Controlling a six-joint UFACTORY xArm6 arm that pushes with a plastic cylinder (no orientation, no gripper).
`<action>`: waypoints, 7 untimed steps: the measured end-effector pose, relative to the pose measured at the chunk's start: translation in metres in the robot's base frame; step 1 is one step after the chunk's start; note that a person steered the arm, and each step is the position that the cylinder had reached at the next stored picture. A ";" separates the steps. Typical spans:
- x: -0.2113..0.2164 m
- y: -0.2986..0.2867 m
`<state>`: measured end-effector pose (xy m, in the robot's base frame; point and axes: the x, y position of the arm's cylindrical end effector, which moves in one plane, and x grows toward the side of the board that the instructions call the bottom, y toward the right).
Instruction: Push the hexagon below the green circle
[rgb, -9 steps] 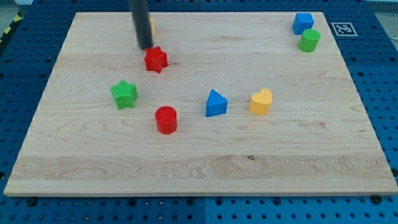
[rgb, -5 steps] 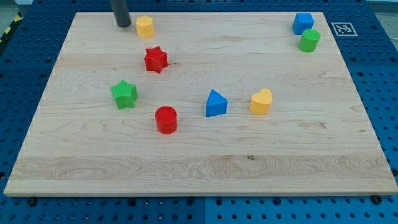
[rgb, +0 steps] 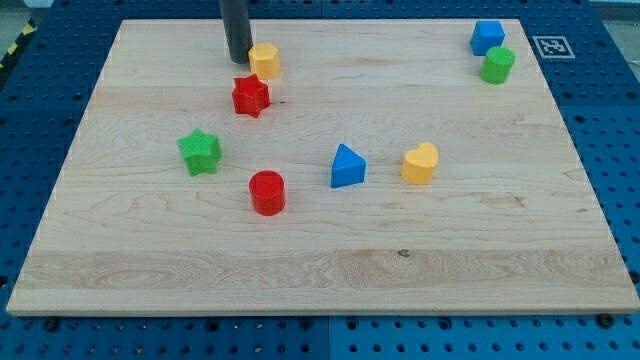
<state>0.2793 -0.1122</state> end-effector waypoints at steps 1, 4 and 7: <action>0.005 0.005; 0.008 0.078; 0.059 0.186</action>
<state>0.3381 0.0736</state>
